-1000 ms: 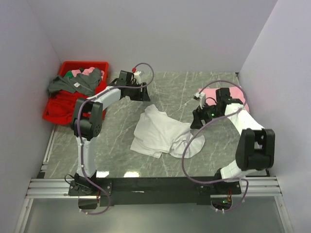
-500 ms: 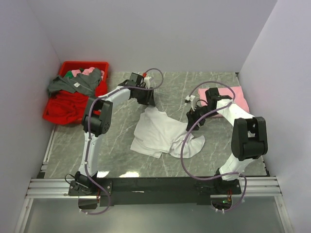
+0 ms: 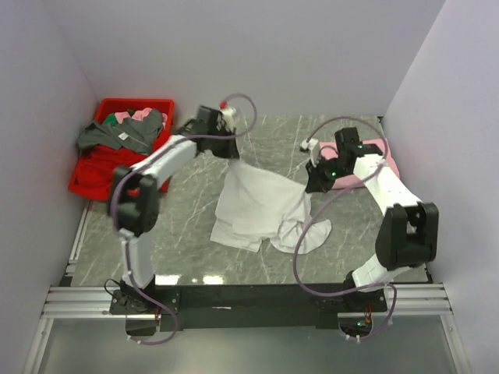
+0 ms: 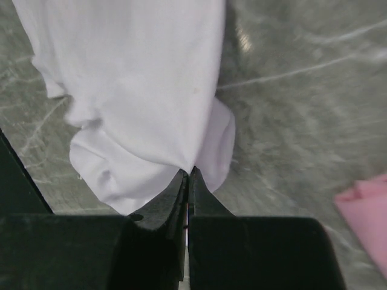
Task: Fold and stack the t-shirts
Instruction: Flatten the tshirt out
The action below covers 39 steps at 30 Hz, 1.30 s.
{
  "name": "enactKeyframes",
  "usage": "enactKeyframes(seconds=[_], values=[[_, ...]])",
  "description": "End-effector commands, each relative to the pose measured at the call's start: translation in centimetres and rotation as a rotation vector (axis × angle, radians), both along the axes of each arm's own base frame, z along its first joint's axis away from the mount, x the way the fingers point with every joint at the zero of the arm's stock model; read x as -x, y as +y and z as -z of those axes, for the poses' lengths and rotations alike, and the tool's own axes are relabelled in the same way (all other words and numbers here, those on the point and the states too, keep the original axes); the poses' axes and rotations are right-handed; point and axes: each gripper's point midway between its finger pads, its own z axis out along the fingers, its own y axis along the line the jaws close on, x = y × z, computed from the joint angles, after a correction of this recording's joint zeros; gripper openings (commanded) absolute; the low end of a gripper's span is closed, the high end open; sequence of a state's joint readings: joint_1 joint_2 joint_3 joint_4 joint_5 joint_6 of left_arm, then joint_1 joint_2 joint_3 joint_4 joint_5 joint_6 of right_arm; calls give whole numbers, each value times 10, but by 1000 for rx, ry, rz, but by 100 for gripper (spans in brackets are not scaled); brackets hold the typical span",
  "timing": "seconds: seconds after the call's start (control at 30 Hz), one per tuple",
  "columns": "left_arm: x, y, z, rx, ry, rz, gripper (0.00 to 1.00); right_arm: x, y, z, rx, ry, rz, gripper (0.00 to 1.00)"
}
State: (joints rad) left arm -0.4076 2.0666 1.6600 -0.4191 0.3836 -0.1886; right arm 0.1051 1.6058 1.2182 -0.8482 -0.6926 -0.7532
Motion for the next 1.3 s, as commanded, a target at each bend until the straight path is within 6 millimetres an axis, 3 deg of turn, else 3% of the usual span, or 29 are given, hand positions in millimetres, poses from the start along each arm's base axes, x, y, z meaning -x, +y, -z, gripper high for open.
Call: enactKeyframes(seconds=[0.0, 0.03, 0.07, 0.1, 0.13, 0.17, 0.2, 0.23, 0.27, 0.33, 0.37, 0.43, 0.47, 0.57, 0.63, 0.7, 0.73, 0.8, 0.83, 0.9, 0.93, 0.97, 1.07, 1.1, 1.17, 1.2, 1.23, 1.27], values=[[-1, 25, -173, 143, -375, -86, 1, -8, 0, -96, -15, -265, 19, 0], [14, 35, -215, 173, -464, -107, 1, -6, -3, -120, -12, -333, 37, 0], [22, 40, -236, 198, -518, -116, 1, -8, -4, -147, -14, -404, 47, 0], [33, 46, -245, 211, -546, -124, 1, -7, -5, -164, -17, -448, 55, 0], [55, 56, -286, 254, -638, -135, 1, -2, -9, -186, -14, -513, 69, 0], [65, 60, -309, 291, -707, -142, 0, 0, -9, -214, -23, -583, 73, 0], [77, 64, -319, 316, -732, -146, 0, 3, -9, -230, -26, -627, 74, 0], [101, 75, -352, 358, -816, -153, 0, 7, -12, -248, -19, -680, 72, 0], [114, 78, -372, 394, -870, -150, 1, 12, -12, -275, -22, -747, 72, 0], [146, 87, -409, 459, -953, -138, 1, 17, -16, -302, -18, -819, 84, 0], [156, 90, -420, 480, -979, -134, 1, 24, -17, -326, -21, -879, 85, 0], [179, 92, -446, 536, -1012, -107, 1, 37, -17, -339, -24, -908, 58, 0], [186, 92, -453, 564, -1007, -98, 1, 49, -12, -358, -50, -952, 23, 0], [215, 88, -472, 638, -1010, -31, 1, 79, -5, -372, -79, -1011, -71, 0], [237, 85, -475, 675, -1005, 40, 1, 106, -5, -385, -96, -1097, -84, 0], [250, 81, -470, 704, -965, 79, 1, 116, -6, -387, -98, -1154, -92, 0], [267, 81, -470, 720, -963, 122, 1, 131, -7, -394, -102, -1198, -93, 0], [277, 82, -463, 746, -922, 125, 1, 141, -8, -400, -113, -1214, -82, 0], [290, 86, -466, 762, -928, 133, 1, 143, -8, -401, -122, -1201, -81, 0], [291, 89, -456, 788, -880, 95, 1, 141, -6, -398, -145, -1163, -60, 0], [297, 93, -456, 807, -876, 72, 1, 132, -8, -394, -143, -1145, -37, 0], [289, 99, -454, 821, -861, 0, 1, 115, -6, -382, -145, -1119, -22, 0], [259, 102, -408, 843, -670, -179, 1, 71, -3, -341, -152, -993, 26, 0], [236, 103, -370, 825, -542, -293, 1, 59, 0, -327, -157, -947, 28, 0], [212, 101, -326, 823, -391, -416, 1, 25, 10, -279, -177, -796, 32, 0], [194, 102, -279, 779, -310, -505, 1, 13, 13, -261, -177, -747, 35, 0], [182, 99, -261, 783, -284, -530, 1, -11, 18, -229, -169, -668, 50, 0], [172, 100, -240, 787, -233, -588, 1, -24, 19, -213, -156, -633, 66, 0]])
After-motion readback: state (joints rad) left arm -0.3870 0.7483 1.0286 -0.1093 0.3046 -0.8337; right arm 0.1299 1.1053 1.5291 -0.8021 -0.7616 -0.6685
